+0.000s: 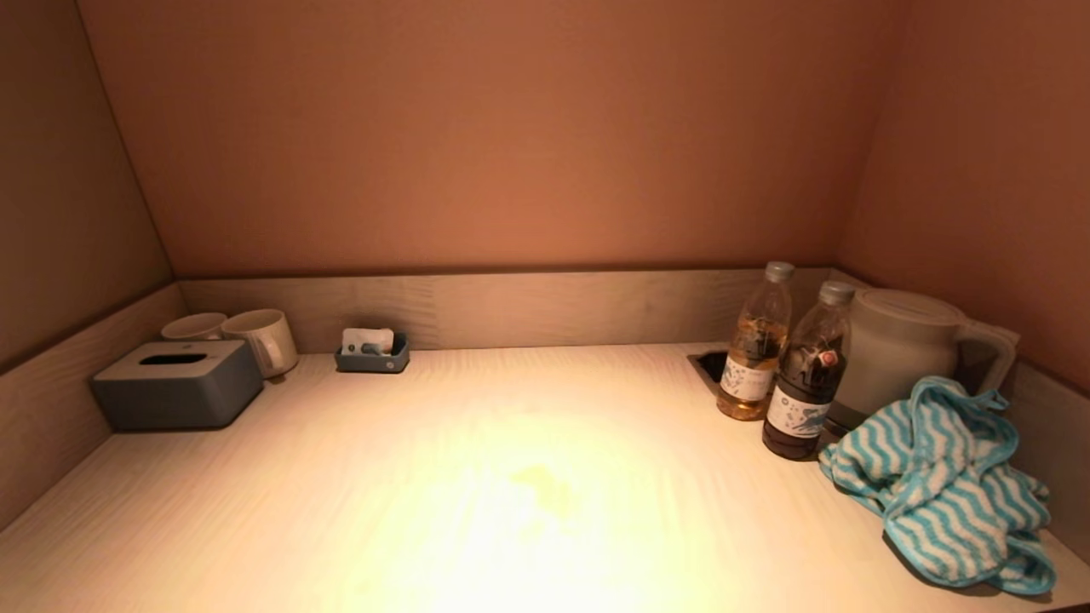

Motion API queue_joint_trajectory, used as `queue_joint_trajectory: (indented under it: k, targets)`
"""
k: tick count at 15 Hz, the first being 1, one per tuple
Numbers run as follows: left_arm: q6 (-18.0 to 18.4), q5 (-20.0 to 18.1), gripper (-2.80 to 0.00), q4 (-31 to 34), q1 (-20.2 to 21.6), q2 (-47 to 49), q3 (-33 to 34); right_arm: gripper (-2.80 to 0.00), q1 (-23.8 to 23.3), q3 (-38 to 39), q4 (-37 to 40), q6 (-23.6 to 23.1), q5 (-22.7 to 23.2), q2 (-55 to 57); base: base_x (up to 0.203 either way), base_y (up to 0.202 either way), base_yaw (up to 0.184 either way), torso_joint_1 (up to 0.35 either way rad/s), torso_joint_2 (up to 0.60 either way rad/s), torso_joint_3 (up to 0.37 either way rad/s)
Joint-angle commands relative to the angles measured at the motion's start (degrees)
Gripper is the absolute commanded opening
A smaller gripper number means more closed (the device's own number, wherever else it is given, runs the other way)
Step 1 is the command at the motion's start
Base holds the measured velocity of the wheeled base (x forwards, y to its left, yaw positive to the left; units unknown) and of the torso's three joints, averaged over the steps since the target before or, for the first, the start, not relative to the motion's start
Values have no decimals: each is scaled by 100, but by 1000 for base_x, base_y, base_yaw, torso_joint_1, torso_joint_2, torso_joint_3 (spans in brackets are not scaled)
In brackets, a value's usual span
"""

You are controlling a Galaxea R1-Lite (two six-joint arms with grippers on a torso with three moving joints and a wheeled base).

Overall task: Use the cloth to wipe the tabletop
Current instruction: Pick up the tablecloth

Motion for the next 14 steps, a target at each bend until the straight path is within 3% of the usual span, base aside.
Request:
queue_joint_trajectory:
  k: [1, 4, 7, 10, 14]
  targets:
    - [-2, 1, -280, 0, -2, -2, 0, -280, 3, -686, 632, -46, 70, 68, 0, 0, 0, 0, 0, 0]
    - [-2, 1, -280, 0, -2, -2, 0, -280, 3, -1718, 1250, -98, 5, 658, 0, 0, 0, 0, 0, 0]
    - [-2, 1, -280, 0, -2, -2, 0, -280, -39, -2028, 1273, -91, -585, 2037, 0, 0, 0, 0, 0, 0]
    - [-2, 1, -280, 0, -2, -2, 0, -280, -107, -2176, 893, 68, -1208, 3931, 0, 0, 0, 0, 0, 0]
    - [-2, 1, -280, 0, -2, -2, 0, -280, -656, -2549, 186, 469, -1516, 6594, 0, 0, 0, 0, 0, 0]
